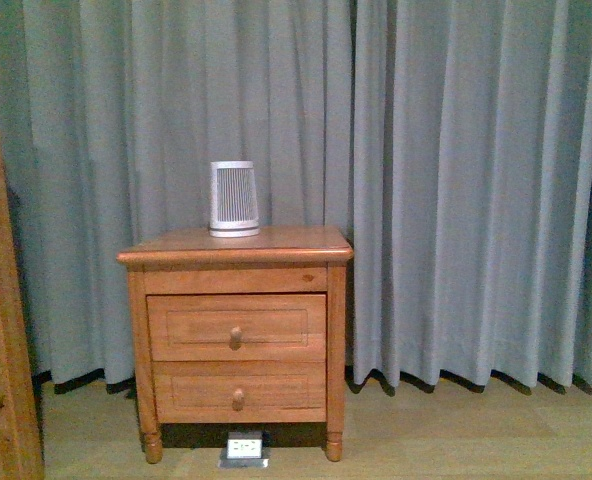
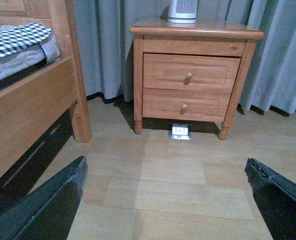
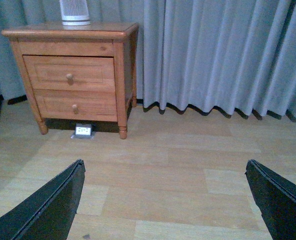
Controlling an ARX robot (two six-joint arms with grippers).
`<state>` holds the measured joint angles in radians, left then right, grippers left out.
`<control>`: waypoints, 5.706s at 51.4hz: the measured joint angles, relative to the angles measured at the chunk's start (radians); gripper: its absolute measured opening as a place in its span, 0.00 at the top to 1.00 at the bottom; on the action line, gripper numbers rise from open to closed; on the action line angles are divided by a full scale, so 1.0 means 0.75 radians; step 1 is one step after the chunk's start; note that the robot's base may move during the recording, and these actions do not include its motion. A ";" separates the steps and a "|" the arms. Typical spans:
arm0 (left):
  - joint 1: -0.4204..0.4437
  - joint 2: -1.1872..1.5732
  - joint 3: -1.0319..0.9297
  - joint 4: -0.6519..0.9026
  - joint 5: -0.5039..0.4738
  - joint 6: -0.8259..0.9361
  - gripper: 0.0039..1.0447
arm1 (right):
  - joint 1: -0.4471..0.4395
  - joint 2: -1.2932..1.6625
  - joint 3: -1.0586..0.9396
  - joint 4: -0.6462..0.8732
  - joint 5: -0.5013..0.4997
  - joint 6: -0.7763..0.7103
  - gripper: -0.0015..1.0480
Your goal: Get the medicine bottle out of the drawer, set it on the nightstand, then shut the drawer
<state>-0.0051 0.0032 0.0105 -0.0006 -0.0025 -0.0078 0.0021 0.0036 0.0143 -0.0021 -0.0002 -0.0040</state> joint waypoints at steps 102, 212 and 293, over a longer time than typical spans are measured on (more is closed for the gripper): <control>0.000 0.000 0.000 0.000 0.000 0.000 0.06 | 0.000 0.000 0.000 0.000 0.001 0.000 0.07; -0.338 3.420 2.119 0.989 -0.207 0.022 0.06 | 0.000 0.000 0.000 0.000 0.001 0.000 0.07; -0.311 3.844 2.917 0.611 -0.272 0.061 0.40 | 0.000 0.000 0.000 0.000 0.001 0.000 0.07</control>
<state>-0.2386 2.8864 2.1983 0.4580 -0.2066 0.0376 0.0021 0.0036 0.0143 -0.0021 0.0002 -0.0040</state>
